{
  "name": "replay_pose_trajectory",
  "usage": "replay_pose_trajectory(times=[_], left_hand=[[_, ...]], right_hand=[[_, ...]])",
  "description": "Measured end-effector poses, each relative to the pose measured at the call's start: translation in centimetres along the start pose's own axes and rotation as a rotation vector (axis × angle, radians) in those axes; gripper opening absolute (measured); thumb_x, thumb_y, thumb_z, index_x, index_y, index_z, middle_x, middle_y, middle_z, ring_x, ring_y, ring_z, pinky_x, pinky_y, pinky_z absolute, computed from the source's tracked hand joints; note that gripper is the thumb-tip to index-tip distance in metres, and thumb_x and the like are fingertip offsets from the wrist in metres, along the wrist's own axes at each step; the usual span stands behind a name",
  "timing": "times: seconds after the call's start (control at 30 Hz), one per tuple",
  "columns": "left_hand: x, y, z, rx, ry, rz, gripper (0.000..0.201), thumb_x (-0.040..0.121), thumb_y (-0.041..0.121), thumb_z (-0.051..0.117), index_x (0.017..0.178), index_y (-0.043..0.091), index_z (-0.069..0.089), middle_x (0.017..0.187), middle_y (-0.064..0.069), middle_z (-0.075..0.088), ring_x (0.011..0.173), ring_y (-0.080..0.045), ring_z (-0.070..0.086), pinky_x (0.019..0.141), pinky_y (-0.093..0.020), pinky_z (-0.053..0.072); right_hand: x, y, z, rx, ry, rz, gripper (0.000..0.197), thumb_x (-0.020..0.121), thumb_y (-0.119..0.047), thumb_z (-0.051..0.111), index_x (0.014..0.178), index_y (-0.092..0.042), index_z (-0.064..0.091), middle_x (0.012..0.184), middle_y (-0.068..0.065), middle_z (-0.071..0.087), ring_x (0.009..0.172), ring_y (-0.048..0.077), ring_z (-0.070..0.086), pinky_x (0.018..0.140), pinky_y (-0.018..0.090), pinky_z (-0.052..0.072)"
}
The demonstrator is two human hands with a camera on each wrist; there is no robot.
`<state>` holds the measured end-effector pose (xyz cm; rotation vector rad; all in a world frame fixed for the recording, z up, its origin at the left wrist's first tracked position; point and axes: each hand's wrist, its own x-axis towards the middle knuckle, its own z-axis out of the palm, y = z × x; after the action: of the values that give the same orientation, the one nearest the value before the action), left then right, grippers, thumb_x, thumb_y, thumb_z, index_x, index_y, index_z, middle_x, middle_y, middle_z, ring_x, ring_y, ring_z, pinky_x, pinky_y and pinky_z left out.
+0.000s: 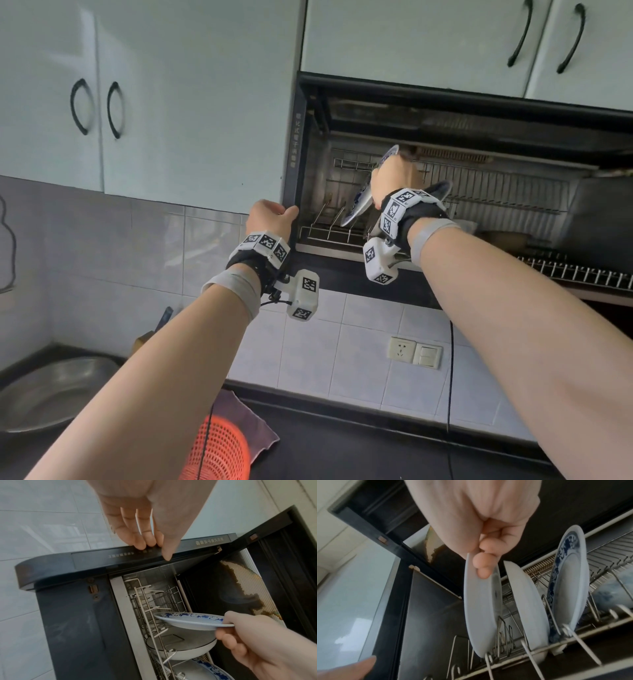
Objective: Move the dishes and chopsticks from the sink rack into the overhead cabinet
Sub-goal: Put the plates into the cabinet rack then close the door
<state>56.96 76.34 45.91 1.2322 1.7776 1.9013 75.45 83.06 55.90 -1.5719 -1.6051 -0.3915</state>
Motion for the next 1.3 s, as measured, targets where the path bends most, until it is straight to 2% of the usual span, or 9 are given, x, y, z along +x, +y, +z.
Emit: replay_pose_trajectory(times=[0.17,0.3,0.6,0.73,0.83,0.9,1.1,1.17,1.3], left_hand=[[0.7,-0.7,0.0,-0.024,0.038,-0.001,0.034,0.080,0.044,0.077,0.098,0.020,0.060,0.099,-0.001,0.071,0.091,-0.022,0.067,0.080,-0.034,0.053],[0.8,-0.8,0.0,-0.041,0.021,0.004,0.040,0.083,0.043,0.076,0.109,0.018,0.060,0.099,0.002,0.068,0.088,-0.018,0.064,0.074,-0.029,0.045],[0.5,-1.1,0.4,-0.007,0.049,0.018,0.041,0.083,0.046,0.073,0.111,0.019,0.060,0.101,0.000,0.068,0.089,-0.021,0.066,0.072,-0.029,0.048],[-0.3,-0.6,0.4,0.013,0.019,-0.001,0.037,0.090,0.029,0.068,0.121,0.015,0.055,0.101,-0.001,0.065,0.088,-0.020,0.063,0.075,-0.027,0.045],[-1.0,-0.3,0.2,-0.002,-0.019,-0.023,0.036,0.094,0.017,0.061,0.128,0.014,0.049,0.107,-0.004,0.065,0.072,-0.012,0.060,0.059,-0.020,0.043],[-1.3,-0.1,0.0,-0.032,-0.031,-0.021,0.036,0.095,0.015,0.058,0.129,0.013,0.048,0.112,-0.005,0.065,0.072,-0.013,0.060,0.053,-0.019,0.041],[-3.7,0.5,1.1,-0.078,-0.053,0.037,0.031,0.094,0.013,0.057,0.125,0.012,0.054,0.107,0.000,0.061,0.093,-0.017,0.059,0.070,-0.017,0.042],[-4.5,1.1,2.1,-0.117,-0.084,0.036,0.025,0.093,0.014,0.057,0.119,0.016,0.057,0.105,0.001,0.063,0.098,-0.019,0.063,0.080,-0.024,0.047],[-5.2,4.6,4.5,-0.218,-0.111,0.078,0.016,0.091,0.024,0.055,0.106,0.022,0.059,0.106,-0.001,0.071,0.098,-0.022,0.070,0.093,-0.042,0.057]], right_hand=[[0.2,-0.2,2.2,-0.038,-0.104,-0.010,0.017,0.096,-0.017,0.057,0.086,-0.004,0.062,0.102,0.014,0.071,0.081,0.028,0.063,0.063,0.033,0.047],[0.3,-0.4,3.2,0.125,-0.134,-0.061,0.029,0.094,-0.016,0.051,0.113,0.000,0.067,0.116,0.021,0.067,0.105,0.038,0.065,0.085,0.044,0.055],[0.6,0.2,3.8,0.363,-0.304,0.130,0.028,0.093,-0.026,0.056,0.077,-0.003,0.058,0.078,0.014,0.075,0.065,0.033,0.074,0.065,0.042,0.063],[-1.0,0.9,2.8,0.453,-0.310,0.181,0.032,0.094,-0.029,0.060,0.110,-0.003,0.057,0.075,0.007,0.076,0.046,0.020,0.071,0.035,0.022,0.047],[-2.5,1.7,1.8,0.436,-0.251,0.103,0.078,0.092,-0.035,0.065,0.152,-0.016,0.021,0.079,0.001,0.073,0.050,0.016,0.072,0.044,0.030,0.058],[-3.3,2.3,1.2,0.436,-0.187,0.034,0.091,0.092,-0.033,0.068,0.158,-0.027,0.005,0.075,-0.004,0.068,0.050,0.013,0.071,0.050,0.034,0.062],[-4.9,5.2,0.6,0.392,-0.185,-0.016,0.065,0.091,-0.033,0.063,0.146,-0.029,0.029,0.085,-0.002,0.074,0.051,0.011,0.070,0.053,0.031,0.061],[-5.2,6.1,-0.4,0.386,-0.153,-0.027,0.061,0.089,-0.040,0.060,0.143,-0.029,0.035,0.091,-0.004,0.073,0.061,0.015,0.072,0.063,0.038,0.062],[-4.4,8.9,-4.4,0.416,-0.051,-0.017,0.041,0.097,-0.038,0.053,0.134,-0.023,0.043,0.087,-0.004,0.070,0.060,0.012,0.072,0.061,0.037,0.061]])
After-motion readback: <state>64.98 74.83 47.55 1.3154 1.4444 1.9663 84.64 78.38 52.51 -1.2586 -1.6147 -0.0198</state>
